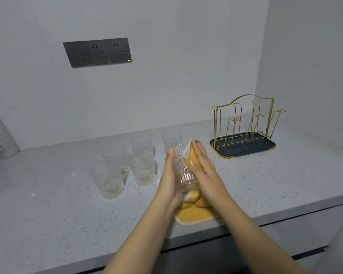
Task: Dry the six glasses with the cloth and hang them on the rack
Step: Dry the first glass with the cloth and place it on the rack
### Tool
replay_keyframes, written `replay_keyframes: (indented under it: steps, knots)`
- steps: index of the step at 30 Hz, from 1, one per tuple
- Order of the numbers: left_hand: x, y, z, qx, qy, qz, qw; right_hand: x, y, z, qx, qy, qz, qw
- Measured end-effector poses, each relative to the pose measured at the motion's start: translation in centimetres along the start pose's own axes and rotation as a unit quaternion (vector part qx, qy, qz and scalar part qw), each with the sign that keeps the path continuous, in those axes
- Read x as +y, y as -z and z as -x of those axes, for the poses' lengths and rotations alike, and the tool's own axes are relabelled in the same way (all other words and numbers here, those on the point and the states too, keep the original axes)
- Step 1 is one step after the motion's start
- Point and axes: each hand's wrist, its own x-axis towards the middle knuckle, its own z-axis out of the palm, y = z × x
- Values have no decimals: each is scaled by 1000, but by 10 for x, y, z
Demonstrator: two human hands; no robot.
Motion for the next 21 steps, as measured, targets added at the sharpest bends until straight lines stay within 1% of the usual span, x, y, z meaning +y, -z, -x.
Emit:
replay_keyframes:
  steps: [2,4,5,6,9,10,11,13,14,15,17,19,21]
  knots:
    - [1,5,-4,14,-15,-58,998,-1,-8,5,27,17,17,999]
    - [2,8,-8,38,-36,-150,987,3,-11,8,48,33,25,998]
    - [3,7,-8,49,-45,-177,982,4,-10,8,54,44,38,997]
    - [4,5,-5,47,-49,-185,980,4,-10,8,55,52,49,996]
    - [4,-3,5,0,-91,-178,980,-3,-10,5,49,52,45,996]
    - [4,-6,8,-10,-112,-172,979,-4,-10,3,48,33,14,998]
    - [2,-6,9,-18,-125,-163,978,-6,-7,0,52,-7,-36,998]
    - [0,-9,12,-23,-122,-140,982,-6,0,-8,61,-120,-118,984]
    - [1,-11,13,-16,-112,-128,985,-8,2,-8,63,-147,-127,979]
    - [0,-10,11,-2,-105,-112,988,-11,2,-5,61,-133,-117,982]
    - [3,-7,5,37,-93,-76,992,-17,-5,7,45,-52,-89,994]
    - [7,-3,1,62,-94,-67,991,-19,-16,21,28,2,-39,999]
    - [6,-2,-1,63,-87,-74,991,-16,-17,23,30,21,2,999]
